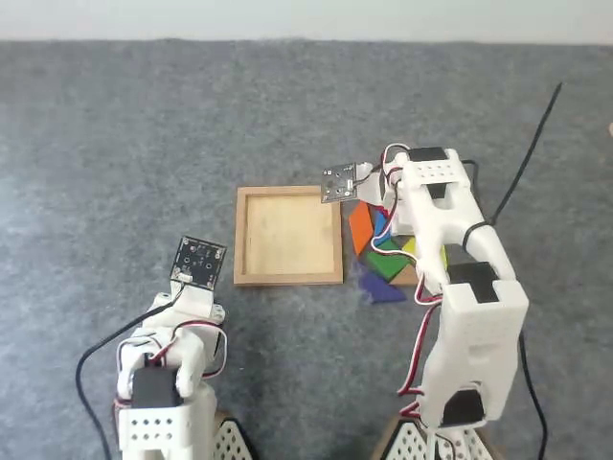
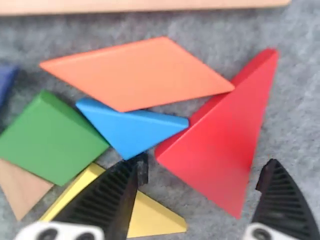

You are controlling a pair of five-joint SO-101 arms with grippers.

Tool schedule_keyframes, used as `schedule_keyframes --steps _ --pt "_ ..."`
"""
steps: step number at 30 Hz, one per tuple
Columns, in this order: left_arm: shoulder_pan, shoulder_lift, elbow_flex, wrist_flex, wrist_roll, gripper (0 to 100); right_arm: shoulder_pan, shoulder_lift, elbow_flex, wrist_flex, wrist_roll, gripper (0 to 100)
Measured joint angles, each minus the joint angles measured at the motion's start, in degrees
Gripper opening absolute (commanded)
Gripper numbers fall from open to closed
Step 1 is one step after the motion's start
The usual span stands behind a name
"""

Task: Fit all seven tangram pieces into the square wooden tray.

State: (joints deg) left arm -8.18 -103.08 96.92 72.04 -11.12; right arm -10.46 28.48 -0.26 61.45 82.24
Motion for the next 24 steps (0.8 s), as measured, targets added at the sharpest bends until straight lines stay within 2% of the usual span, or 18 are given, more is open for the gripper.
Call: schedule_keyframes --steps 15,24 --pt "0.0 0.0 0.0 0.0 0.0 1 -3.1 0.0 0.0 -4.5 -5.5 33.9" --pt "0.0 0.0 0.0 0.0 0.0 1 -3.1 0.0 0.0 -4.7 -6.1 33.9"
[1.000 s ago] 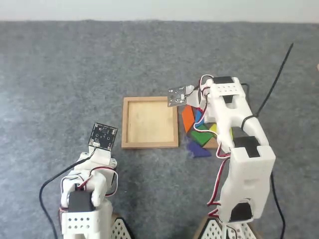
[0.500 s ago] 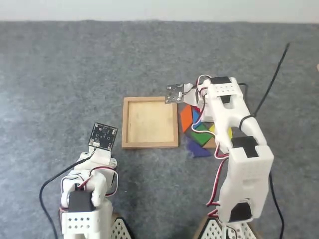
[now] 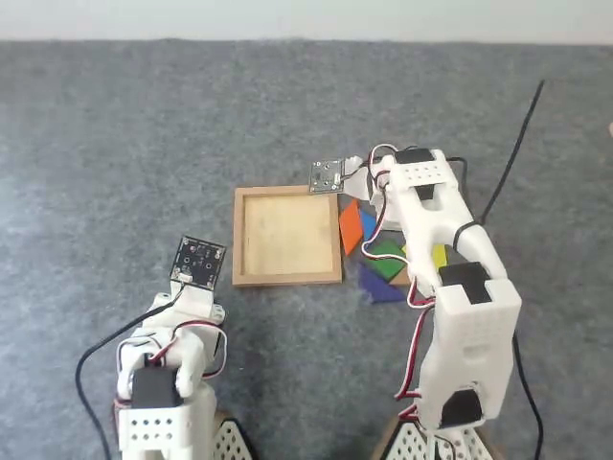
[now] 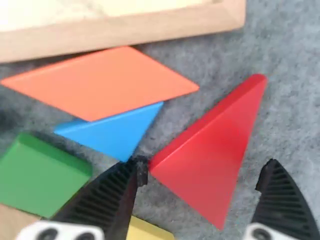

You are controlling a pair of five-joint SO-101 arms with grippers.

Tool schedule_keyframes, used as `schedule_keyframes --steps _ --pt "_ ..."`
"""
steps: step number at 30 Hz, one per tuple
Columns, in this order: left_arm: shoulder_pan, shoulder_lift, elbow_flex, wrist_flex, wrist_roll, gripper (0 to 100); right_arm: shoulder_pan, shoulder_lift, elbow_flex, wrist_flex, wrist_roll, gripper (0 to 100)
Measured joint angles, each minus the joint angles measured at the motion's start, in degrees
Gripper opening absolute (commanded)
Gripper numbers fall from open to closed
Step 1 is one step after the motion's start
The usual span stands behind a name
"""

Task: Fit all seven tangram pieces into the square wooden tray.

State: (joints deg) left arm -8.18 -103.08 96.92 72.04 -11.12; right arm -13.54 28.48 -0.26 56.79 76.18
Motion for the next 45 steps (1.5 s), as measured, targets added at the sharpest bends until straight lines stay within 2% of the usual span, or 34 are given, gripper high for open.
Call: schedule_keyframes --steps 11,18,22,29,36,45 --pt "0.0 0.0 0.0 0.0 0.0 1 0.0 0.0 0.1 -1.0 -0.2 32.4" --pt "0.0 0.0 0.0 0.0 0.0 1 0.0 0.0 0.1 -1.1 -0.6 9.6" --pt "0.0 0.0 0.0 0.0 0.0 1 -0.1 -0.7 -0.4 -1.6 -2.9 2.9" --pt "0.0 0.0 0.0 0.0 0.0 1 0.2 -1.8 -1.3 -1.6 -4.0 2.7" --pt "0.0 0.0 0.0 0.0 0.0 1 0.4 -1.9 -1.3 -1.6 -8.8 2.2" --pt "0.0 0.0 0.0 0.0 0.0 1 2.2 -3.5 -0.7 -6.6 -21.1 0.9"
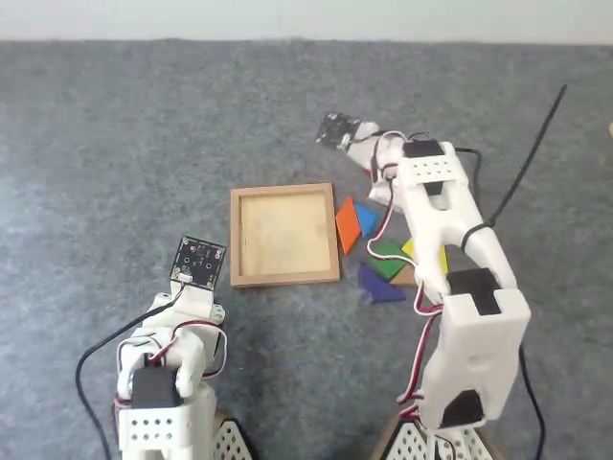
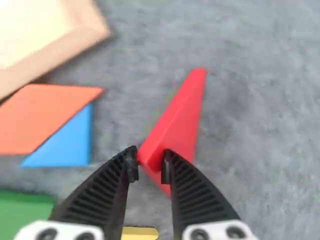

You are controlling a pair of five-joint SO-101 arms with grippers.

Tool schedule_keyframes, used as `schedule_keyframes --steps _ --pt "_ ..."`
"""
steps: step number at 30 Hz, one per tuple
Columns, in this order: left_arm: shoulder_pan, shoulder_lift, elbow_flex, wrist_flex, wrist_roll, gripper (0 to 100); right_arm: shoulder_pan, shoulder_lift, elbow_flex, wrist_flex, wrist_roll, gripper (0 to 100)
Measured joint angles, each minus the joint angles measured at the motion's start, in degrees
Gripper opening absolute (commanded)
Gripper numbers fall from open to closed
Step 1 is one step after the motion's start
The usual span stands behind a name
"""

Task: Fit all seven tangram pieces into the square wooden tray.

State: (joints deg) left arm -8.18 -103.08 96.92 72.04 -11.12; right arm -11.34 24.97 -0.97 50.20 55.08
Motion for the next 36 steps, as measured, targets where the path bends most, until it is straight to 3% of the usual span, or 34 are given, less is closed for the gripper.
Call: schedule_keyframes --steps 14,23,30,36 --pt "0.0 0.0 0.0 0.0 0.0 1 3.0 -3.7 0.3 -1.8 -11.4 0.9" --pt "0.0 0.0 0.0 0.0 0.0 1 2.5 -10.0 0.4 -0.6 -12.7 0.9" --pt "0.0 0.0 0.0 0.0 0.0 1 -5.5 -19.5 0.4 7.7 -13.6 0.9" --pt "0.0 0.0 0.0 0.0 0.0 1 -16.4 -21.4 0.4 12.8 -25.1 0.8"
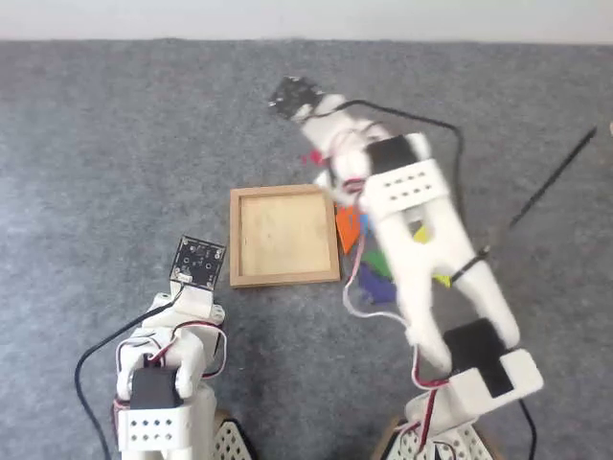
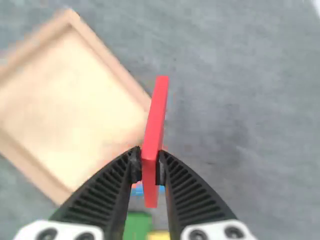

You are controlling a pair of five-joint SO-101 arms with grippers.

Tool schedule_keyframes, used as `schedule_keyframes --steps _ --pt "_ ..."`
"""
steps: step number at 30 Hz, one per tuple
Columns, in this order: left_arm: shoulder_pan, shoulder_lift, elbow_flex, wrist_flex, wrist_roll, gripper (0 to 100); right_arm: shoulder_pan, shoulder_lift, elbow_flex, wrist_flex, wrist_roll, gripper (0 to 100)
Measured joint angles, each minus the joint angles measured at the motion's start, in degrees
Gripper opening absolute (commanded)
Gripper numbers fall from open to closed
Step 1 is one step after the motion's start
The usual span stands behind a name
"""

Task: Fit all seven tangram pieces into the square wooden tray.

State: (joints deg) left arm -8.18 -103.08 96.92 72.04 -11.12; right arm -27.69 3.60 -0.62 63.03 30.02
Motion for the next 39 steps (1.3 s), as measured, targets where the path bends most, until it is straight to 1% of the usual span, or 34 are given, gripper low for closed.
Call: schedule_keyframes --steps 4,7,12,14,16,20,23,28,32,39 --pt "0.0 0.0 0.0 0.0 0.0 1 -4.4 0.0 0.4 0.1 -11.3 0.8" --pt "0.0 0.0 0.0 0.0 0.0 1 -7.0 0.0 2.9 -2.5 -20.6 0.8" --pt "0.0 0.0 0.0 0.0 0.0 1 -8.0 0.0 10.1 -11.3 -39.1 1.1" --pt "0.0 0.0 0.0 0.0 0.0 1 -8.1 0.0 13.7 -16.1 -47.6 1.1" --pt "0.0 0.0 0.0 0.0 0.0 1 -9.1 0.0 16.8 -20.9 -54.2 0.9" --pt "0.0 0.0 0.0 0.0 0.0 1 -12.1 0.0 21.5 -29.3 -57.0 0.9" --pt "0.0 0.0 0.0 0.0 0.0 1 -13.9 0.0 22.7 -32.4 -57.4 0.9" --pt "0.0 0.0 0.0 0.0 0.0 1 -15.2 0.3 22.9 -34.5 -58.8 1.2" --pt "0.0 0.0 0.0 0.0 0.0 1 -15.1 5.2 22.3 -35.1 -59.5 0.9" --pt "0.0 0.0 0.0 0.0 0.0 1 -15.1 6.9 19.4 -31.3 -60.0 0.9"
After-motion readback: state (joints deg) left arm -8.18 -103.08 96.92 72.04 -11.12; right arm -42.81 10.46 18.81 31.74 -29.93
